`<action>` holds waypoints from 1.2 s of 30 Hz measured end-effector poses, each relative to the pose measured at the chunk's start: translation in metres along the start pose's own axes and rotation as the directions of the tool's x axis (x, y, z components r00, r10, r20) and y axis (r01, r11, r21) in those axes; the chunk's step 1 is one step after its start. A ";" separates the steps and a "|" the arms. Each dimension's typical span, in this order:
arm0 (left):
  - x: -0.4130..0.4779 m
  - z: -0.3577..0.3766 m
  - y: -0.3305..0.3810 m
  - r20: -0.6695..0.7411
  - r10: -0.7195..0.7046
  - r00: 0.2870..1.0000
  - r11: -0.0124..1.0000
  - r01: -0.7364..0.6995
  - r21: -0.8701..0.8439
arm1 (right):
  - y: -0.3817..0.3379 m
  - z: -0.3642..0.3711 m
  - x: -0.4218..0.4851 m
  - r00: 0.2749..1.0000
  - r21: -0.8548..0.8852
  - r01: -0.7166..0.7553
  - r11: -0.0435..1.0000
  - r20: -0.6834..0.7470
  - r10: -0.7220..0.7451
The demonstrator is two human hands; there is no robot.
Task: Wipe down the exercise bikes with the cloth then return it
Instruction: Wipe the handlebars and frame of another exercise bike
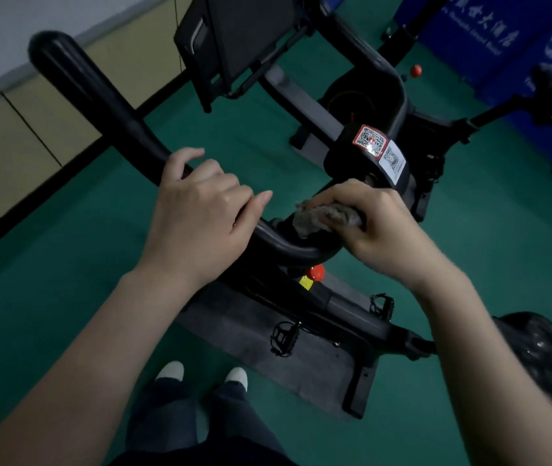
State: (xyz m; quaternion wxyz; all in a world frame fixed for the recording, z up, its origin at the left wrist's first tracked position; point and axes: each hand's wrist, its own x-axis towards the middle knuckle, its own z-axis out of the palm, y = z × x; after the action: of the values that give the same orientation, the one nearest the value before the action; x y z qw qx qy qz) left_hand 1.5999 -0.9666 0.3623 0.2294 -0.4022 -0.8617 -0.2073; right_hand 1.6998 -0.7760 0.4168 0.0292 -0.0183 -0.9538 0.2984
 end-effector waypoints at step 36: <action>-0.013 0.022 0.059 -0.088 -0.070 0.994 0.992 0.079 0.096 | 0.001 0.099 -0.010 0.232 0.862 0.227 0.453 -0.500 0.835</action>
State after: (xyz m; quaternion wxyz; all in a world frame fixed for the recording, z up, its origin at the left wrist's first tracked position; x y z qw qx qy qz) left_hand 1.6485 -0.9275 0.3479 0.2775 -0.3487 -0.8749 -0.1895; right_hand 1.7032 -0.8314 0.3348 0.5003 -0.3977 -0.4435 0.6284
